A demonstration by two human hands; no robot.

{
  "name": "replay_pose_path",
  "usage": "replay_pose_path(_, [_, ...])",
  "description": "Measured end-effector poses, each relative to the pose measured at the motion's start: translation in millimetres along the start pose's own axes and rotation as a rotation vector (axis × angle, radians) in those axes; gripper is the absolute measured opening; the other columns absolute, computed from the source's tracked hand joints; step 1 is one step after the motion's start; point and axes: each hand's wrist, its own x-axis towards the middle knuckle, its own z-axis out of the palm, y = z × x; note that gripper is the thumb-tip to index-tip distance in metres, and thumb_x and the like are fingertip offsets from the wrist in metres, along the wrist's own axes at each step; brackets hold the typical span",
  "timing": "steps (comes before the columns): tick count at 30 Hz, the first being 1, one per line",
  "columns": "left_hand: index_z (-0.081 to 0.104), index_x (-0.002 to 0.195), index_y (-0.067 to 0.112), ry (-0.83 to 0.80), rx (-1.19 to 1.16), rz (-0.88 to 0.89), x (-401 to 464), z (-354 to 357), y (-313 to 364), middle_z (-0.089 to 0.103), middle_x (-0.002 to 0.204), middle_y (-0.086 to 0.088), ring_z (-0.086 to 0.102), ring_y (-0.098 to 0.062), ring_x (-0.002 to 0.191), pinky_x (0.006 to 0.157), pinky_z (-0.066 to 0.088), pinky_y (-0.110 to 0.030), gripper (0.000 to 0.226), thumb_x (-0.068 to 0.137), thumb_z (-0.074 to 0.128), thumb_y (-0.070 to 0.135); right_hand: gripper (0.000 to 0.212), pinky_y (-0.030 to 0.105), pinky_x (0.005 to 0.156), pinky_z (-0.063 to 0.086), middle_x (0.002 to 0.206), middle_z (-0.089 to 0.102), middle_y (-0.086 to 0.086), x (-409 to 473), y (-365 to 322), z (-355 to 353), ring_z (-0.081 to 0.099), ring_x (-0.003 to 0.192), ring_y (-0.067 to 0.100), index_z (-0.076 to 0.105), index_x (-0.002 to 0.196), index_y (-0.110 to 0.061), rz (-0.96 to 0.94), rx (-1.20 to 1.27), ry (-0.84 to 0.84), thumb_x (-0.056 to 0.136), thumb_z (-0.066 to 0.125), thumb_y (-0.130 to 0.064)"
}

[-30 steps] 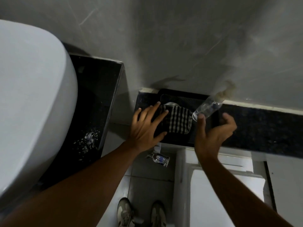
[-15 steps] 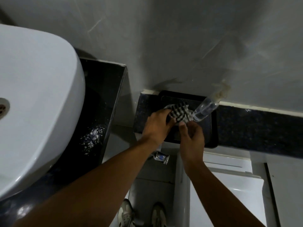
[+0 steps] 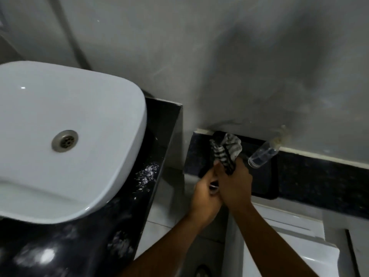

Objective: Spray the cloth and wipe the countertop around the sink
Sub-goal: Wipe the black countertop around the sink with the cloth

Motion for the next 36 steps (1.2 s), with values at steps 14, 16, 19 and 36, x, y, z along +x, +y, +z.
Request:
replay_pose_path(14, [0.033,0.152,0.026,0.228,1.605,0.432,-112,-225,155,0.024,0.166,-0.003,0.025,-0.024,0.15,0.112,0.031,-0.043,0.073,0.09,0.035,0.065,0.087,0.045,0.119,0.023,0.167,0.015,0.01,-55,-72,91,0.004,0.155,0.023,0.011,0.157,-0.005,-0.643,-0.631,-0.511,0.09,0.058,-0.036])
replay_pose_path(16, [0.008,0.158,0.031,0.165,1.667,0.203,-112,-253,145,-0.006,0.169,0.0,-0.004,-0.02,0.156,0.124,0.015,-0.047,0.088,0.084,0.014,0.079,0.087,0.044,0.123,0.015,0.168,0.009,0.008,-64,-66,102,-0.003,0.155,0.021,0.014,0.157,-0.007,-0.68,-0.706,-0.498,0.09,0.052,-0.048])
replay_pose_path(19, [0.001,0.157,0.036,0.137,1.663,0.214,-108,-266,132,-0.009,0.169,0.004,-0.011,-0.016,0.155,0.126,0.009,-0.05,0.09,0.082,0.006,0.084,0.085,0.041,0.123,0.014,0.167,0.014,0.009,-80,-61,109,0.002,0.155,0.021,0.019,0.156,-0.006,-0.663,-0.639,-0.407,0.093,0.047,-0.056])
replay_pose_path(36, [0.013,0.156,0.033,0.142,1.602,0.41,-98,-278,121,0.008,0.169,0.002,0.0,-0.023,0.156,0.123,0.018,-0.054,0.087,0.084,0.012,0.082,0.052,0.053,0.101,0.048,0.15,0.043,0.022,-153,-55,124,0.049,0.129,0.043,0.037,0.145,-0.003,-0.58,-0.589,-0.234,0.096,0.048,-0.014])
